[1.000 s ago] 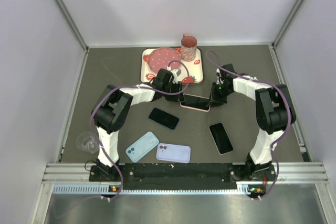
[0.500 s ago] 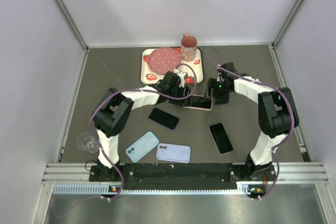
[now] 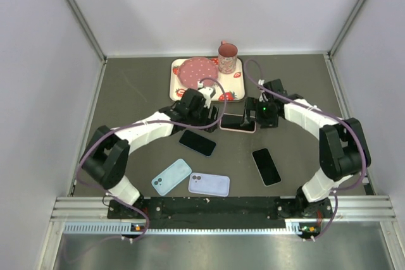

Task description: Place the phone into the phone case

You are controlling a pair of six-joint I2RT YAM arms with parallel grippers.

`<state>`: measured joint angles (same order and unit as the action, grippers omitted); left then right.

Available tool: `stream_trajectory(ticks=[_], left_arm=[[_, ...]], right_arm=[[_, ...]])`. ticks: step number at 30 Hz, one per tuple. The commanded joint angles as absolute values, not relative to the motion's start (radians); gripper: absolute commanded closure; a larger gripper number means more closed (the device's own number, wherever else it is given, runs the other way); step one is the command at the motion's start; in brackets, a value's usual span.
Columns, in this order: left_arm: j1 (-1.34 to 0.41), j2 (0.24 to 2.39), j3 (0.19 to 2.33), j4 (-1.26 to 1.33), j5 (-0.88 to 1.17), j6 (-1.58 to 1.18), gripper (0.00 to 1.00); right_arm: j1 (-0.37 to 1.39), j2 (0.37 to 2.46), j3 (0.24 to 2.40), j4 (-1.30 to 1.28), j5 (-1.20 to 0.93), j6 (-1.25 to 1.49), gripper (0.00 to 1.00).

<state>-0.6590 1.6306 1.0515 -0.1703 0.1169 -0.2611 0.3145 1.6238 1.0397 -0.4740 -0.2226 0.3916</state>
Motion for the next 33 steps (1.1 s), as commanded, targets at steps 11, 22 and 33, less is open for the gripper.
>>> stream_trajectory(ticks=[11,22,33], left_arm=[[-0.643,1.355,0.816,-0.294,-0.052,-0.339,0.26],[-0.638,1.166,0.667,-0.247,-0.064,-0.425,0.27],[-0.635,0.916,0.546,-0.186,-0.227,-0.541,0.26]], right_arm=[[0.489,1.623,1.078,-0.465,-0.213,0.333,0.01],[0.676,1.667,1.123,-0.583,-0.394,0.253,0.19],[0.890,1.621,1.025,-0.649,-0.387,0.291,0.38]])
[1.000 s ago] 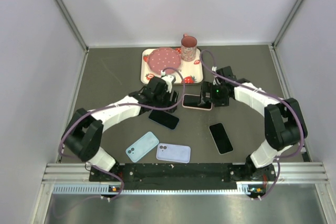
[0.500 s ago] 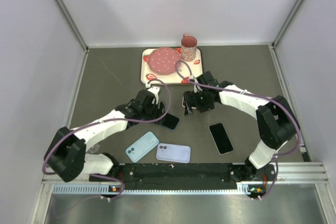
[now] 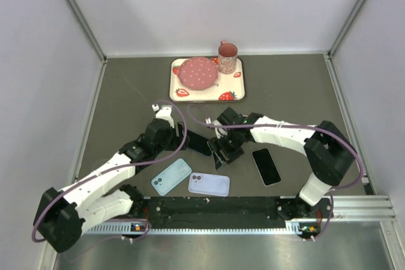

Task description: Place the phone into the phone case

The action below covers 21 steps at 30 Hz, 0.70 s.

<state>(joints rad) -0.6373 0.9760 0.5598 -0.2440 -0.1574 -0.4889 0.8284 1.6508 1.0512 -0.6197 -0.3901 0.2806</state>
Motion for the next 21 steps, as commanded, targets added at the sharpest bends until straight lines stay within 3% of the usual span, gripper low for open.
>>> stream_trajectory(ticks=[1,5,11,21], left_arm=[[-0.634,0.876,0.531,-0.184,-0.238,-0.554,0.26],[-0.634,0.772,0.471,-0.134,-0.281,-0.568,0.26],[-0.634,0.749,0.468,-0.123,-0.253,-0.555,0.26],[-0.634,0.793,0.472,-0.097,-0.233,-0.543,0.26]], right_arm=[[0.911,1.621,1.016,-0.652,-0.385,0.293,0.39],[0.959,1.621,0.967,-0.653,-0.298,0.298,0.48],[0.977,1.669,0.956,-0.652,-0.180,0.328,0.71],[1.006,1.707,0.954,-0.618,-0.130,0.367,0.88]])
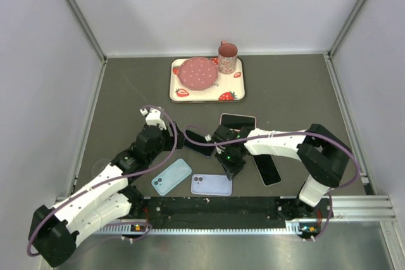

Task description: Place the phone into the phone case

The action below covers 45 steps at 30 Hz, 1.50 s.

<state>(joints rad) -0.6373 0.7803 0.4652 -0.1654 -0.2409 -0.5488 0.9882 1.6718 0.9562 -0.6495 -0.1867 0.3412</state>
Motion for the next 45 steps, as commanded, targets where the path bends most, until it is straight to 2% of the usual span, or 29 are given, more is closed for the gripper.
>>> stream_trajectory(ticks=[1,4,17,26,32,45], left_arm=[[-0.634,0.796,0.476,-0.095,-0.232,-0.537,0.26],[-0.634,0.819,0.486,-0.100,-0.232,-0.526,0.26],[-0.634,0.908,0.511,-0.061,-0.210,-0.505,0.26],[-0.634,0.991,0.525,-0.012,-0.178,-0.494,0.26],[-0.634,1.078,0.555,0.017,-0.103,-0.489,0.26],[-0.632,1.178,0.626,0.028,-0.104,-0.457,0.26]], right_arm=[[1.006,1.712,0.957,-0.618,-0.124,0.368,0.90],[1.005,1.720,0.969,-0.621,-0.080,0.380,1.00],[0.812,1.661,0.991,-0.643,0.035,0.327,1.00],[0.735,1.568,0.979,-0.673,0.182,0.308,1.00],[0.732,1.578,0.982,-0.690,0.232,0.299,1.00],[0.762,1.552,0.985,-0.649,0.111,0.258,1.00]])
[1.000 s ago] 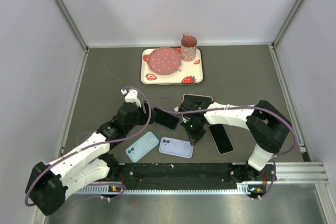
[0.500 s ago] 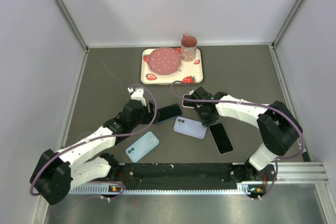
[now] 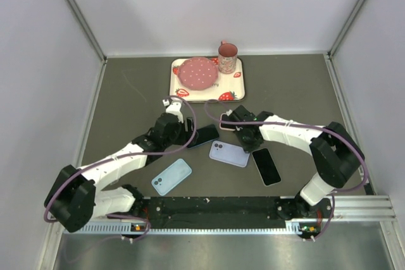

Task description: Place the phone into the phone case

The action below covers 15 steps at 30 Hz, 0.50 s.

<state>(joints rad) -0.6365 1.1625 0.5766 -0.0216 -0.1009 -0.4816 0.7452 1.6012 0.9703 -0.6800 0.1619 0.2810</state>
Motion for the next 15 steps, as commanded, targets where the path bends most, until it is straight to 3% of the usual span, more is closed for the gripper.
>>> stream_trajectory(ticks=[1,14,15], left_arm=[[-0.627,1.184,0.629,0.023,-0.106,-0.459,0.26],[-0.477,1.183,0.600,0.021,-0.006,-0.479,0.26],[-0.471,1.183,0.601,0.020,-0.006,-0.479,0.26]], right_arm=[[0.770,1.551,0.983,-0.643,0.103,0.255,1.00],[0.848,1.617,1.035,-0.607,0.078,0.210,1.00],[0.848,1.620,1.038,-0.609,0.075,0.207,0.96]])
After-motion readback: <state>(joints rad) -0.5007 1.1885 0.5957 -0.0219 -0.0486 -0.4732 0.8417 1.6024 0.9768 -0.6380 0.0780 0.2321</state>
